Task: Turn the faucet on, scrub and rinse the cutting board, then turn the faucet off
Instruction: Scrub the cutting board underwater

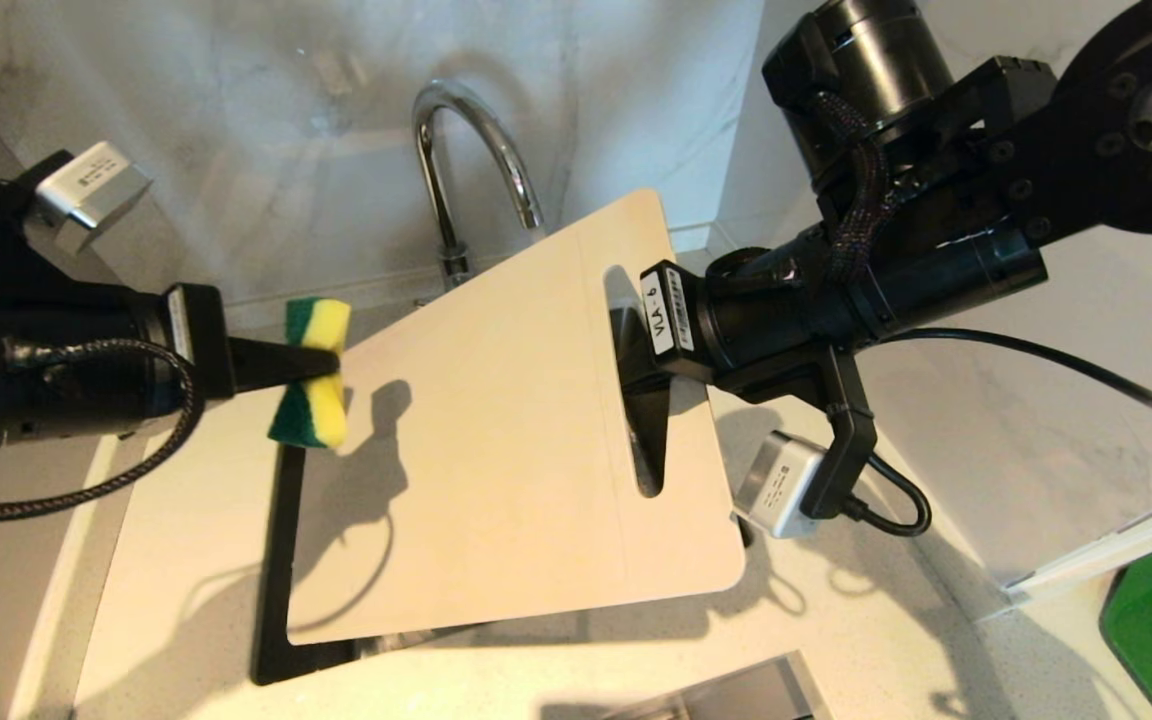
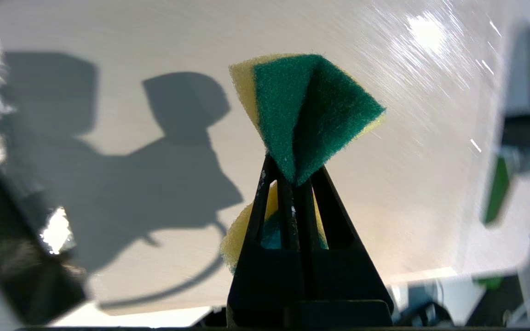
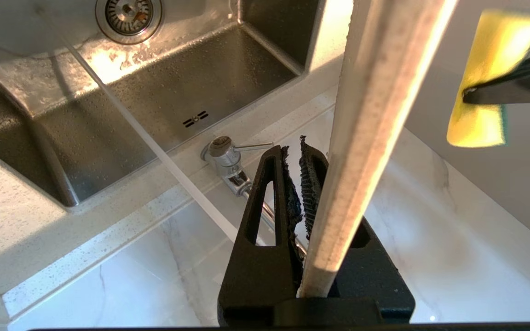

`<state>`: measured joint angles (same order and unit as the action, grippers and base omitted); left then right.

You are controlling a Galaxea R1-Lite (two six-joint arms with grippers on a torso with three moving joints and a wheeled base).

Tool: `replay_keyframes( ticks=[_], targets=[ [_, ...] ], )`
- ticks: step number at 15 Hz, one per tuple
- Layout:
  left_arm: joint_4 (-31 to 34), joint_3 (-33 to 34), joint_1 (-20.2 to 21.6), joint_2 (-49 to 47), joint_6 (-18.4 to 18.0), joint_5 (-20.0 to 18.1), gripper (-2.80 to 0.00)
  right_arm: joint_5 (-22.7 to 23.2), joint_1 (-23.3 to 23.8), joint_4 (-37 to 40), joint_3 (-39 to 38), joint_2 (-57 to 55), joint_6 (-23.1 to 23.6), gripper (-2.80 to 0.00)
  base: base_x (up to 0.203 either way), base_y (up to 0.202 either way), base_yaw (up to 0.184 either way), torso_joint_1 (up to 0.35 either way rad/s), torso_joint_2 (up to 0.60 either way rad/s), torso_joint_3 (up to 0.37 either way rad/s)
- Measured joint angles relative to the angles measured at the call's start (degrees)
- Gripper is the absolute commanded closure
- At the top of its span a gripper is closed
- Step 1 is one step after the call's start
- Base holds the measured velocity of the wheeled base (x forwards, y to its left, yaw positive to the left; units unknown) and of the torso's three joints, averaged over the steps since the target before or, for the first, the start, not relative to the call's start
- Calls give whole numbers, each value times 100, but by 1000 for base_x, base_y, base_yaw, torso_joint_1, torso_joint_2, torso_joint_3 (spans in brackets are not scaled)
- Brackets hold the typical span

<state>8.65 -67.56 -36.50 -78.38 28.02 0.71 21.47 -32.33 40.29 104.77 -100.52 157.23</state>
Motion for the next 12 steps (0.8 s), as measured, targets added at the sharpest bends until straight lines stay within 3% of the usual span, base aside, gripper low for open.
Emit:
replay_keyframes(
  ticks=[3, 6, 9, 12],
  targets=[
    [-104, -184, -1095, -476, 88, 862, 0, -1, 0, -2, -2, 4, -2, 0, 0, 0, 0, 0, 0, 0],
    [-203, -262, -1761, -900, 136, 1305, 0, -1, 4, 0, 1, 6, 0, 0, 0, 0, 0, 0, 0, 0],
    [-228, -102, -1958, -1167, 153, 1753, 0, -4, 9, 2, 24, 15, 4, 0, 0, 0, 0, 0, 0, 0],
    [-297, 179, -1936, -1262, 322, 1903, 0, -20, 9, 12, 24, 46, 5, 0, 0, 0, 0, 0, 0, 0]
  ],
)
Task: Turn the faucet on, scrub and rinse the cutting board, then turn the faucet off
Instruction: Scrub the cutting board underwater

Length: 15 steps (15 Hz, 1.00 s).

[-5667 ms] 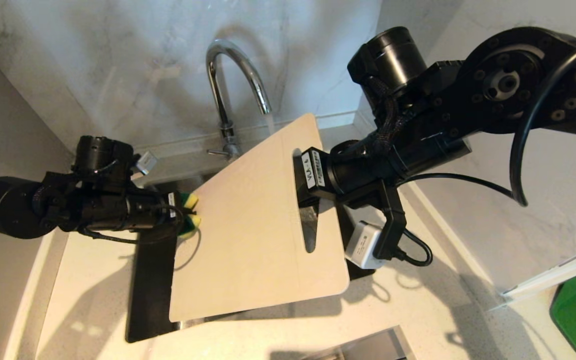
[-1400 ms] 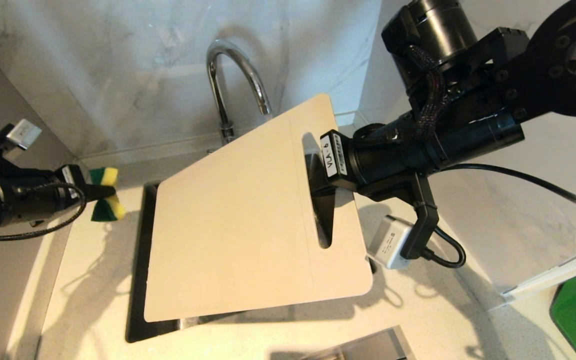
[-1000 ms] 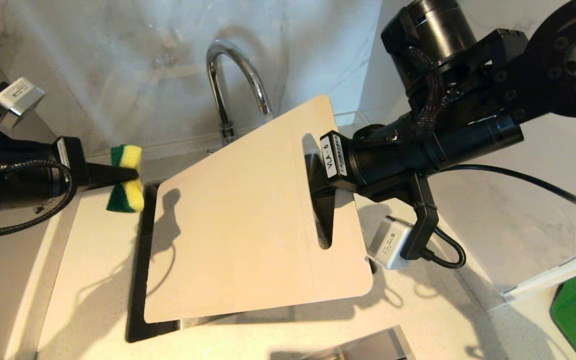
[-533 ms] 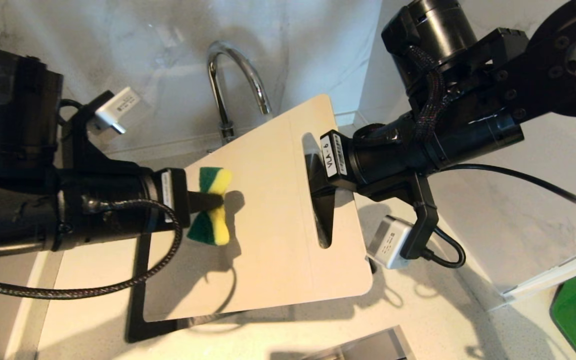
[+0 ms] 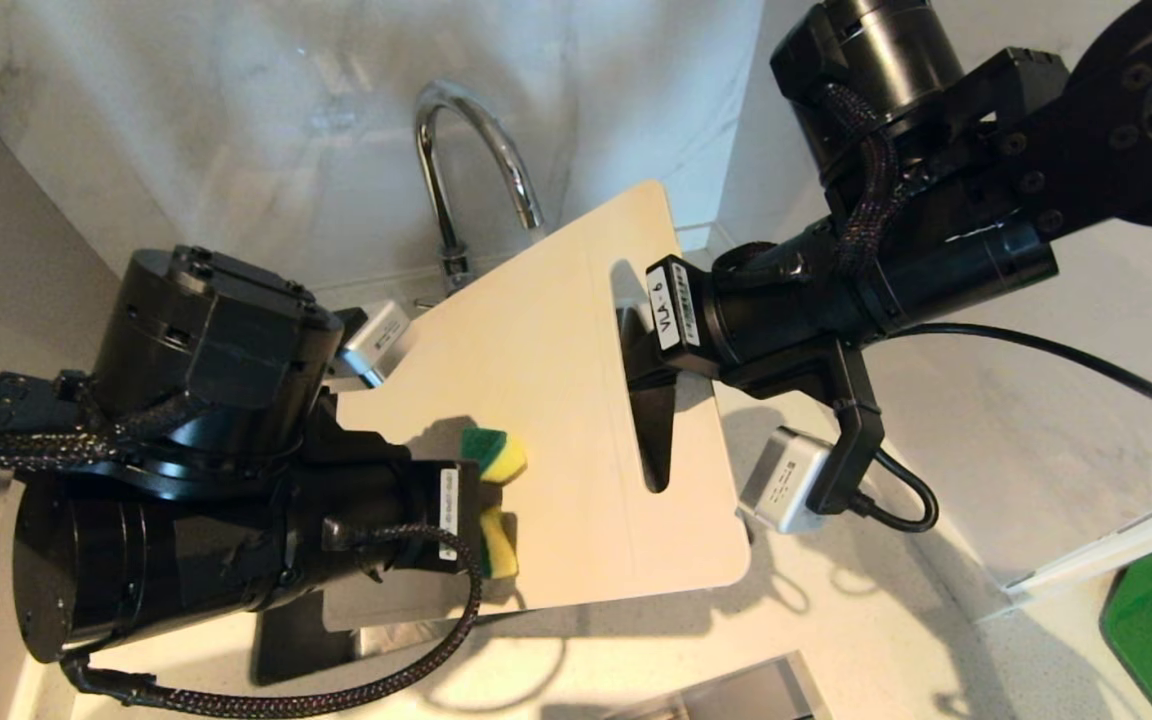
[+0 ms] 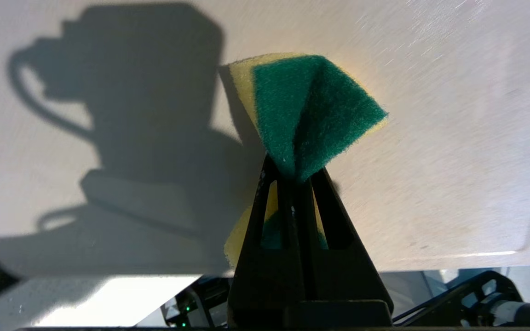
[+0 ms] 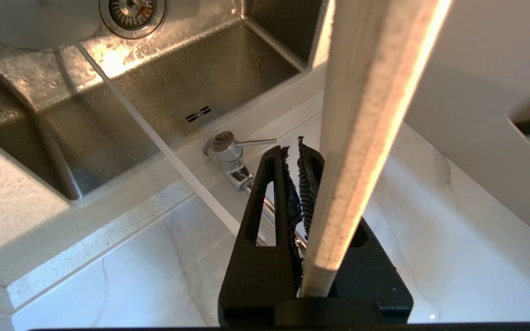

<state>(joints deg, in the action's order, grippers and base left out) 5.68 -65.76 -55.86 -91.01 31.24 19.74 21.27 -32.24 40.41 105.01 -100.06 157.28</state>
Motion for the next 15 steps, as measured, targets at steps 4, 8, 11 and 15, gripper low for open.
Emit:
replay_keyframes(
  ticks=[4, 8, 11, 15],
  targets=[
    [-499, 628, 506, 37, 32, -41, 0, 5, 0, -9, 0, 26, -1, 0, 0, 0, 0, 0, 0, 0],
    [-939, 1447, 1097, 206, 22, -184, 0, 22, -5, -14, 28, 32, -4, 0, 0, 0, 0, 0, 0, 0],
    [-1231, 1795, 1852, 264, 24, -530, 0, 28, -9, -16, 28, 43, -8, 0, 0, 0, 0, 0, 0, 0],
    [-1461, 2285, 2739, 301, 46, -973, 0, 33, -9, -14, 28, 52, -6, 0, 0, 0, 0, 0, 0, 0]
  ],
)
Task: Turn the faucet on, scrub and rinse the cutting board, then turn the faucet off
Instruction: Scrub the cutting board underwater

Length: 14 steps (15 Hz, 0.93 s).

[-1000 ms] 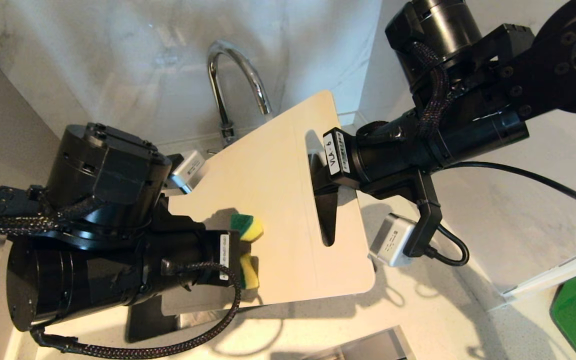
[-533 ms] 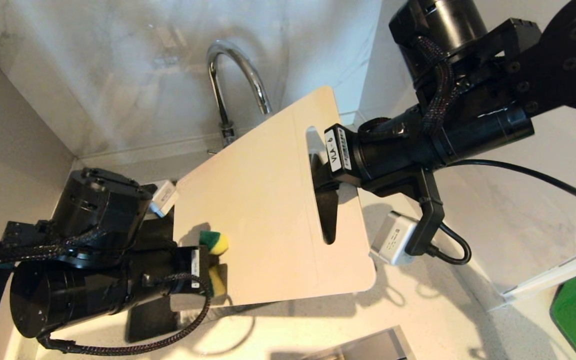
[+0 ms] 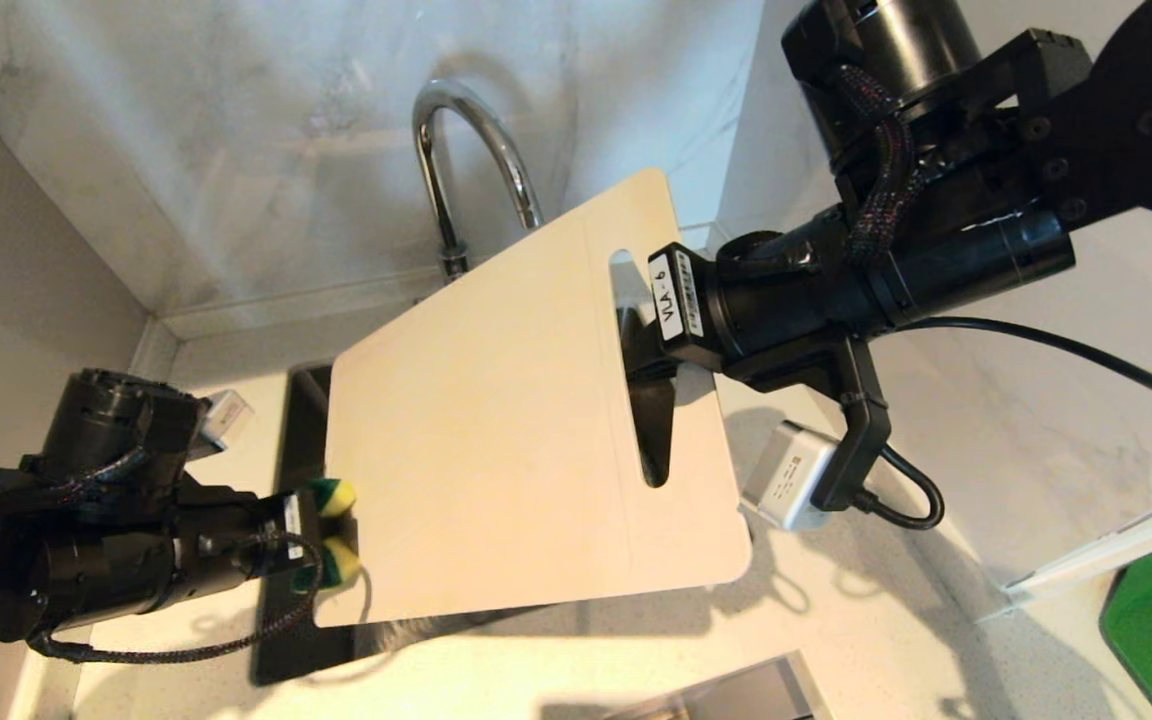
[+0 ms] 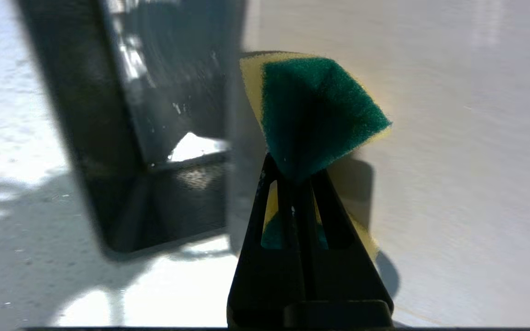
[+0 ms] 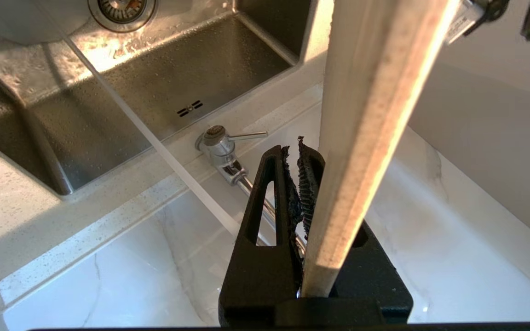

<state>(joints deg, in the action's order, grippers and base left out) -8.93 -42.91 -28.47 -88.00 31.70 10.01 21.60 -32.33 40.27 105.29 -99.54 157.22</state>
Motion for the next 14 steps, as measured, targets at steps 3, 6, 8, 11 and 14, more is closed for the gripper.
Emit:
replay_keyframes(
  ticks=[3, 6, 8, 11, 14],
  targets=[
    [-428, 394, 448, 60, -4, -303, 0, -2, 2, 0, -11, 15, 0, 0, 0, 0, 0, 0, 0, 0],
    [-449, 707, 788, 178, -6, -507, 0, -5, 2, 0, -48, 23, 0, 0, 0, 0, 0, 0, 0, 0],
    [-451, 788, 1063, 338, -25, -700, 0, -7, 2, -2, -52, 23, 2, 0, 0, 0, 0, 0, 0, 0],
    [-370, 671, 1431, 680, -67, -1028, 0, -9, 2, 0, -66, 20, 2, 0, 0, 0, 0, 0, 0, 0],
    [-95, 383, 1516, 909, -55, -1069, 0, -9, 164, 2, -102, -74, 2, 0, 0, 0, 0, 0, 0, 0]
  ],
)
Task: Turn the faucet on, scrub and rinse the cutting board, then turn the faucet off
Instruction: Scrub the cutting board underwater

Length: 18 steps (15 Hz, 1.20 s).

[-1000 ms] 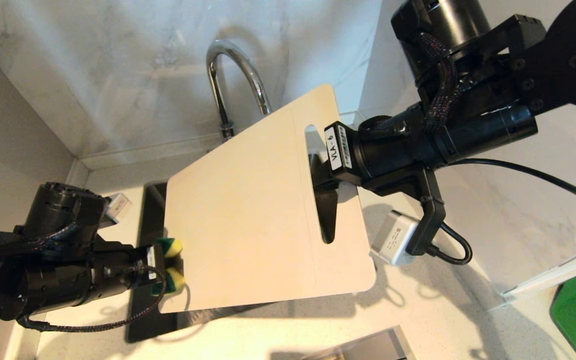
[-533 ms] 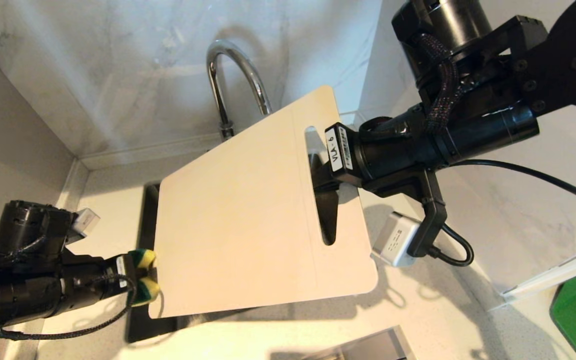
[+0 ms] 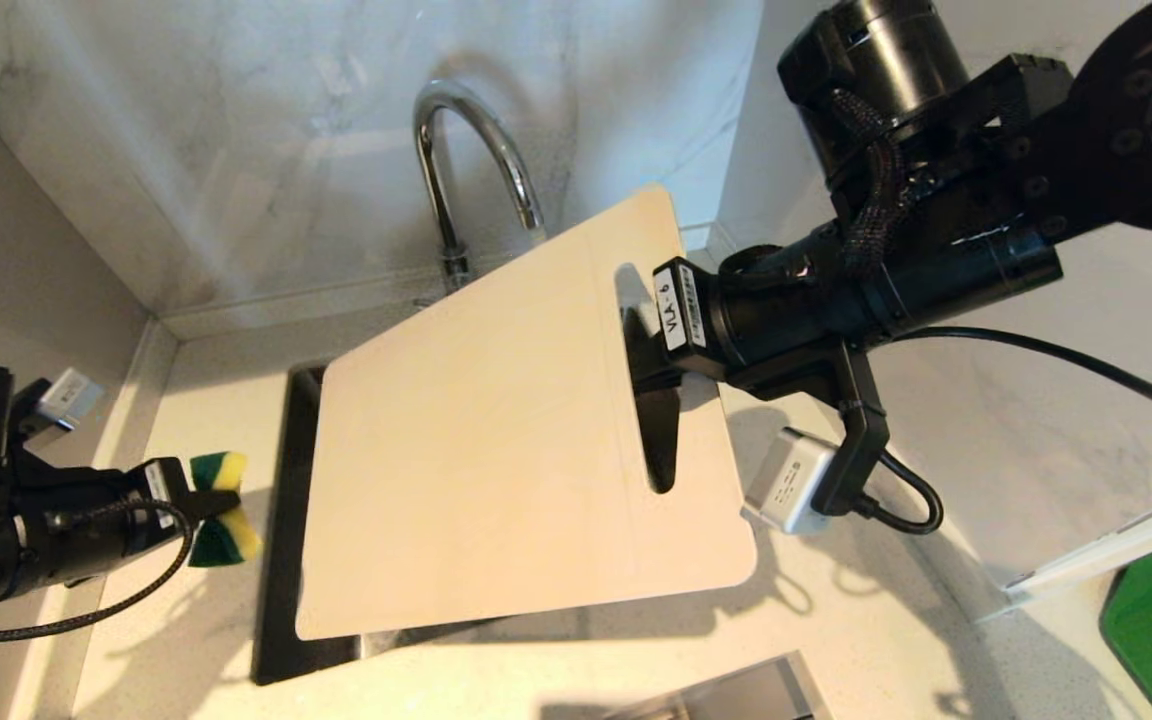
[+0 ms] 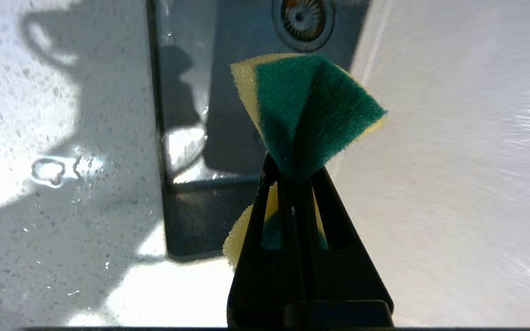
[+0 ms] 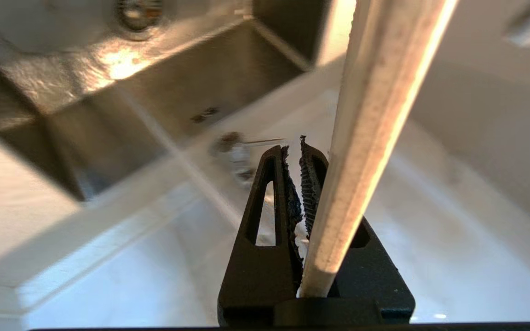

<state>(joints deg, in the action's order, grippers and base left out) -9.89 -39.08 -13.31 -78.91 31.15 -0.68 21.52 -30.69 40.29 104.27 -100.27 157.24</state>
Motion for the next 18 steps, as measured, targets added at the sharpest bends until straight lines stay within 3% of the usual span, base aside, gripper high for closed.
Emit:
replay_keyframes(
  ticks=[5, 10, 18],
  targets=[
    [30, -179, -60, 140, 71, -28, 0, 6, 449, -20, 25, -449, 3, 0, 0, 0, 0, 0, 0, 0],
    [30, -155, -105, 214, 230, -28, 0, 17, 710, -57, 676, -1063, 1, 0, 0, 0, 0, 0, 0, 0],
    [11, -49, -105, 282, 254, -35, 0, 32, 902, -660, 948, -1668, 1, 0, 0, 0, 0, 0, 0, 0]
  ],
)
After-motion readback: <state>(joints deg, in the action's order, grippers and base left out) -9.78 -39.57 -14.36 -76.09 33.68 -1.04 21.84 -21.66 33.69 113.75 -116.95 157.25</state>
